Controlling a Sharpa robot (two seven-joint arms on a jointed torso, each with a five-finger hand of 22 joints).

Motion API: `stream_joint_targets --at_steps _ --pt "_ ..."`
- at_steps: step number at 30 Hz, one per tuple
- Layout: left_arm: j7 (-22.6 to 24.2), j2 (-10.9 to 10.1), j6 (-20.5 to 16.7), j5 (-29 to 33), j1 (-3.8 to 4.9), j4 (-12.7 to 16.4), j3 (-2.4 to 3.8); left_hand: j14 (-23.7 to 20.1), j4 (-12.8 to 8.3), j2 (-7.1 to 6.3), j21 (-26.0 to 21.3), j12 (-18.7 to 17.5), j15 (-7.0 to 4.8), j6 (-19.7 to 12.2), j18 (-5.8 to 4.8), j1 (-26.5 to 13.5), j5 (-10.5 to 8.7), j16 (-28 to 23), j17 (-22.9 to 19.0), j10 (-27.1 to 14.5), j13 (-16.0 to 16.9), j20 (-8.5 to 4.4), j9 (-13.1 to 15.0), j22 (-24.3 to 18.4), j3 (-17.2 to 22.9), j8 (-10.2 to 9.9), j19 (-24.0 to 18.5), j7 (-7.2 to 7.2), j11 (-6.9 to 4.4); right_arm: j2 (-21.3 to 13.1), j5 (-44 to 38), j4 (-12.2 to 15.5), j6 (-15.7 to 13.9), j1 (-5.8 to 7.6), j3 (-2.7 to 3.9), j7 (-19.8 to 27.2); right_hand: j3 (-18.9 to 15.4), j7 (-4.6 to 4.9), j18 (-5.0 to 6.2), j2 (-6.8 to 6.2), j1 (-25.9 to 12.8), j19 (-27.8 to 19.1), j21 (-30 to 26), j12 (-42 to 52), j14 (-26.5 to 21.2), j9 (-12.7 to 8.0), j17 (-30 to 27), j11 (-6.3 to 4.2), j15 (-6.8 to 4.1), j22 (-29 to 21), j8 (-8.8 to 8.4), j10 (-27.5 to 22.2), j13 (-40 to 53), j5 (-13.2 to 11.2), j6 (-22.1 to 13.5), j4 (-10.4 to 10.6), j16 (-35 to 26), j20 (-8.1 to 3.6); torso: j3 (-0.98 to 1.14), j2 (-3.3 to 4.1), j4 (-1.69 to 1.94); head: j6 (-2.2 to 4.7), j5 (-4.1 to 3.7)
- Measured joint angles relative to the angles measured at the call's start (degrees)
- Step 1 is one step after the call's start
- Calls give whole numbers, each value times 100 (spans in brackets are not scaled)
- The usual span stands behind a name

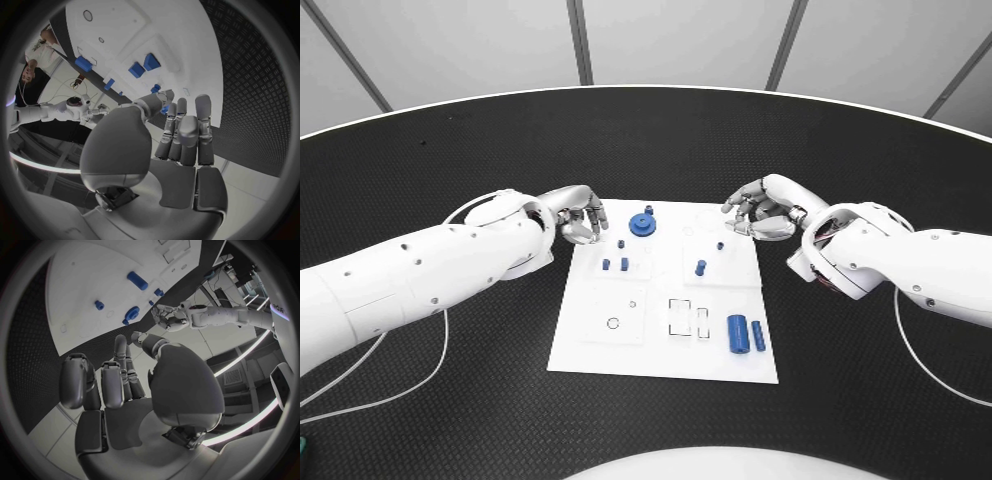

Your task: Assemble the parts on the task board

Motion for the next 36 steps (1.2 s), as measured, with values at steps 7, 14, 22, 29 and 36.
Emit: stream_joint_targets --at_steps 7,14,22,29,36 --pt "487 -496 -358 2018 22 209 1 -505 -14 0 -138 -130 41 13 0 0 0 -508 -1166 -127 -71 28 -11 -96 48 -43 -108 34 65 -20 -1440 -116 617 -1 1 -499 131 2 0 -35 137 21 -36 -1575 0 15 0 10 0 0 0 233 -1509 -319 189 -185 -24 21 1 -42 -5 49 -238" --pt "857 -974 2 4505 30 558 1 -1173 -8 12 -488 -264 116 3 -4 -12 0 -1109 -2076 -287 -205 99 -11 -287 -108 -43 -422 85 123 65 -2971 -200 974 -10 0 -958 131 11 0 -66 105 21 -36 -1845 21 -22 -1 9 21 0 -36 273 -1829 -448 213 -185 -24 21 1 -68 -16 77 -353" --pt "1439 -1352 250 6742 31 1046 -1 -1335 26 56 -783 -264 94 3 -5 -56 0 -1249 -2230 -141 -229 100 -2 -472 -344 -43 -504 84 98 317 -3746 -343 1016 -37 -1 -1155 167 42 0 -110 105 42 -69 -1992 24 -57 -1 50 60 0 -95 271 -2015 -448 182 -188 -46 42 -1 -65 -10 129 -408" --pt "1585 -1540 355 7525 32 1356 -1 -1352 16 59 -903 -154 76 35 -5 -59 0 -1254 -2266 33 -197 100 5 -560 -428 -43 -503 52 50 526 -3858 -431 1124 -77 -1 -1162 217 62 1 -110 105 42 -51 -2052 23 -56 -1 73 60 0 -95 352 -2108 -448 203 -206 -45 42 -10 -49 -7 139 -402" --pt "1624 -1607 348 7639 32 1454 -2 -1373 8 82 -903 -110 56 35 -5 -36 0 -1254 -2277 73 -178 100 5 -578 -467 -43 -504 52 9 645 -3877 -494 1245 -99 -2 -1162 249 62 0 -87 128 42 -46 -2075 24 -56 -1 71 60 -1 -95 457 -2172 -448 245 -238 -45 42 -10 -46 -7 143 -377"
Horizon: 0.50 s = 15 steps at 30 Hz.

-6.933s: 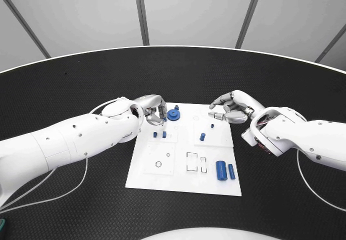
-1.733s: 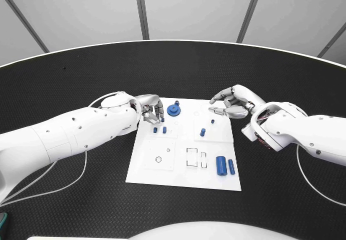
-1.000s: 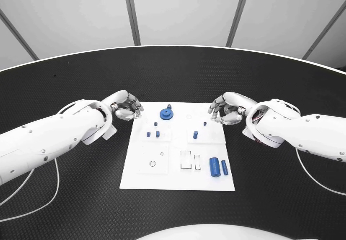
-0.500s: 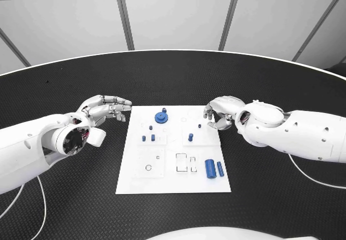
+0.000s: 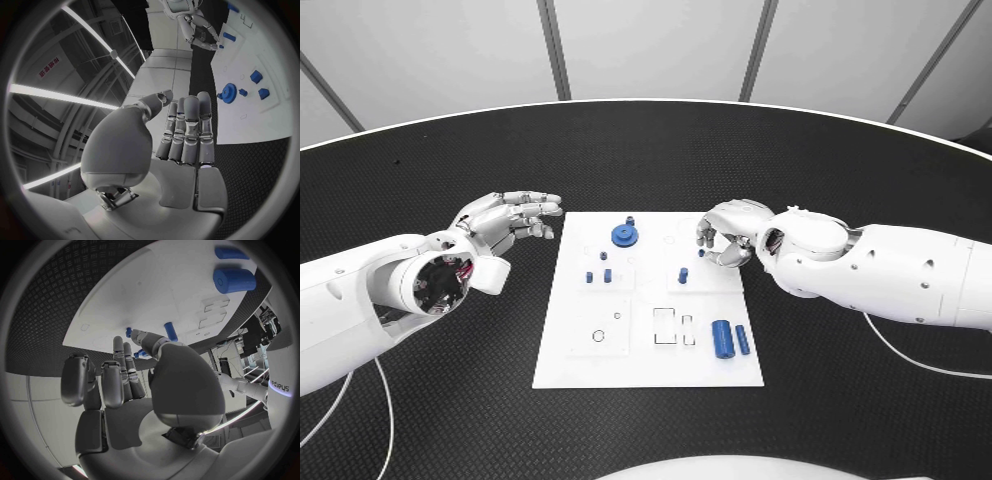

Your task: Assemble the parts on the task board

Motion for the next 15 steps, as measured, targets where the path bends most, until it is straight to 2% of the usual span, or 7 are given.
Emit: stream_joint_targets --at_steps 3,6,15 --pt "-11 -5 6 12 0 20 0 0 0 0 -7 0 0 0 0 0 0 0 0 0 0 0 0 -1 0 0 0 0 0 48 -2 -29 30 -13 0 4 0 -20 0 0 0 0 0 0 0 0 0 9 0 0 0 9 -8 0 20 0 0 0 0 0 -3 -3 15" --pt "-30 -2 11 19 0 29 0 0 -10 0 -29 0 0 0 0 0 0 0 -8 0 0 0 0 -10 -10 0 0 0 0 94 -3 -70 45 -26 -1 3 0 0 0 0 0 0 0 0 0 0 0 -11 0 0 0 29 -14 0 40 0 0 0 1 0 -5 -7 31" --pt "-65 -7 36 23 1 42 0 0 -16 0 -29 0 0 0 0 0 0 0 -8 0 5 -16 -1 -16 -16 0 16 0 0 171 -4 -150 78 -37 -1 9 16 -17 0 1 1 0 23 -22 0 1 0 -14 0 0 0 82 -42 1 63 16 1 0 7 -1 -3 -19 31"
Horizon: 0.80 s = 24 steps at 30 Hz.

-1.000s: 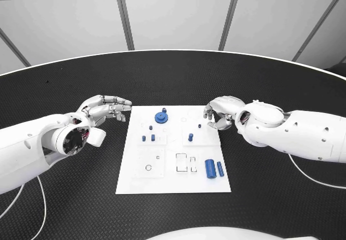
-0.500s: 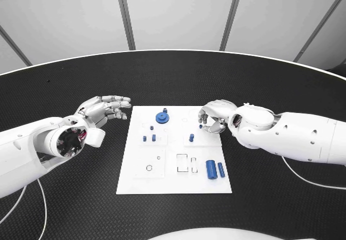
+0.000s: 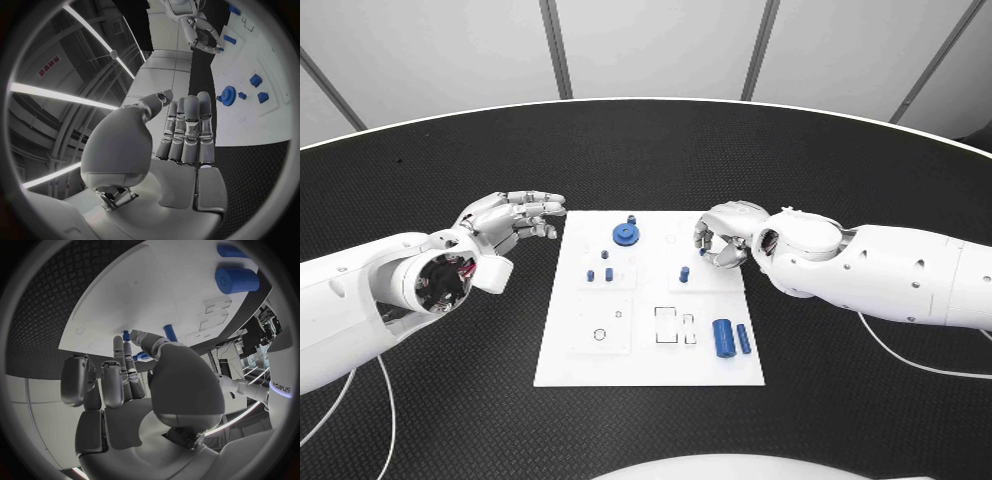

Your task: Assemble the parts on the task board

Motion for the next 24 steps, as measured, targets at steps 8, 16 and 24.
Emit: stream_joint_targets --at_steps 8,16,24 --pt "-44 6 22 1 1 9 0 0 0 0 -26 0 0 0 0 0 0 0 -11 -21 0 0 0 -17 0 0 0 0 21 83 0 -64 73 -34 0 19 40 -34 0 75 75 0 25 -23 0 12 0 -34 0 0 0 130 -50 0 110 -40 0 0 7 -1 -2 -24 11" --pt "-96 4 38 0 3 16 1 0 1 0 -48 -1 0 0 0 0 0 0 -17 -42 -1 0 -7 -28 -33 0 0 0 42 125 0 -142 141 -55 0 22 88 -58 0 145 145 0 54 -50 0 30 4 -47 0 0 28 230 -69 0 174 -88 23 0 7 -4 -2 -50 23" --pt "-141 2 37 0 3 14 1 -20 -15 25 -61 -1 21 -35 0 25 0 0 -29 -73 4 0 -15 -46 -48 -23 0 33 73 131 0 -142 186 -75 0 10 164 -76 0 282 282 0 80 -73 -5 54 4 -34 -38 0 88 320 -106 1 297 -235 44 0 9 -11 -4 -73 19"
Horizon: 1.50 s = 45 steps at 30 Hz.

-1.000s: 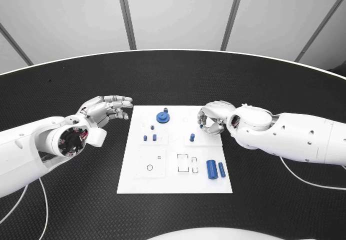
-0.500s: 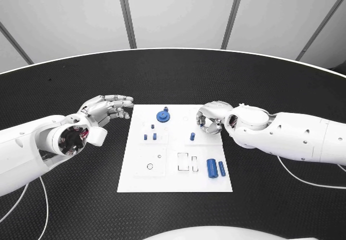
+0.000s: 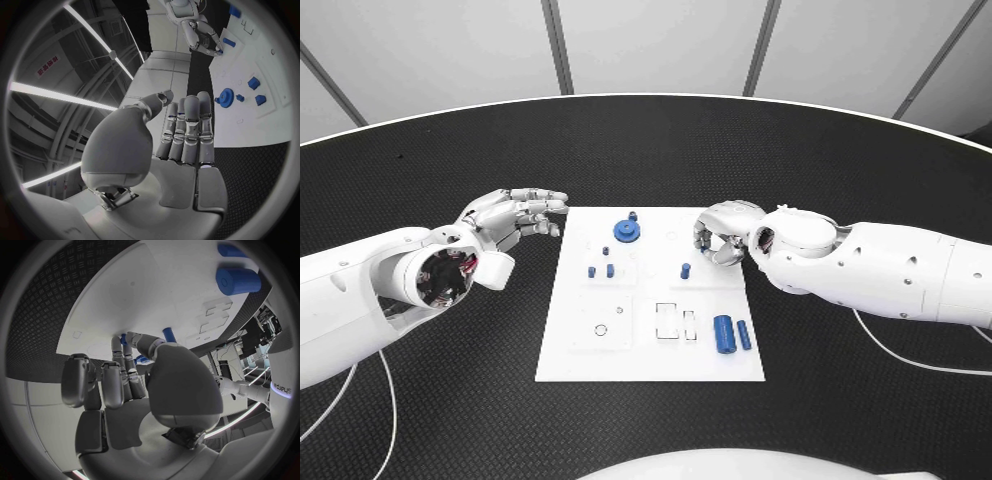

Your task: Assemble the parts on the task board

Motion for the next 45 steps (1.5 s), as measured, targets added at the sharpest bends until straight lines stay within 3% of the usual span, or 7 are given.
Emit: stream_joint_targets --at_steps 5,17,25,34,40,45 --pt "-17 4 8 0 0 -3 0 0 0 20 -8 0 0 -8 0 20 0 0 -8 -37 5 0 -5 -5 0 -23 0 8 6 4 -22 12 -40 -4 -1 -34 59 -20 0 97 97 1 52 -1 -19 36 0 37 -21 0 46 38 12 0 80 -133 24 -43 0 -3 -2 -4 -8" --pt "-53 7 23 0 0 -10 0 0 -16 20 -8 0 0 -28 0 20 0 0 -14 -62 4 0 -6 -11 -16 -23 0 28 19 -18 -287 138 -240 -30 -1 -180 16 -43 0 110 110 0 107 -50 0 81 -1 66 -40 0 107 111 25 -29 187 -186 66 -43 -6 -6 -3 -2 -12" --pt "-69 12 43 0 0 -29 0 0 -16 20 -31 0 0 -28 0 20 0 0 -14 -62 4 0 -11 -19 -16 -23 0 28 19 -120 -318 295 -481 -34 1 -209 -16 -54 -1 77 78 0 107 -48 3 91 -2 -61 -41 0 145 239 49 -66 215 -185 66 -43 -8 -10 -5 9 -20" --pt "-83 31 74 0 0 -68 0 -20 -16 20 -31 0 21 -49 0 21 0 -24 -19 -85 4 0 -11 -20 -16 -23 0 48 37 -315 -323 545 -648 -33 4 -240 -33 -61 0 109 46 -21 130 -82 3 98 -2 -96 -41 0 144 275 39 -69 222 -167 66 -63 -4 -10 -7 19 -42" --pt "-90 46 96 0 0 -97 0 -20 -16 20 -31 0 21 -48 0 21 0 -24 -19 -103 3 0 -10 -25 -15 -23 0 48 19 -525 -324 857 -740 -32 10 -260 -34 -62 -1 109 46 -21 129 -88 3 97 -2 -95 -41 0 144 313 32 -79 221 -167 66 -63 -2 -10 -7 31 -47" --pt "-104 74 105 0 -1 -128 0 -20 -16 47 -31 -1 21 -48 0 47 0 -24 -24 -122 3 0 -10 -29 -15 -23 0 48 38 -723 -324 1347 -867 -28 30 -260 -43 -62 0 90 27 -21 150 -88 0 107 -3 -97 -43 0 142 315 42 -83 221 -158 66 -63 1 -13 -12 42 -26"
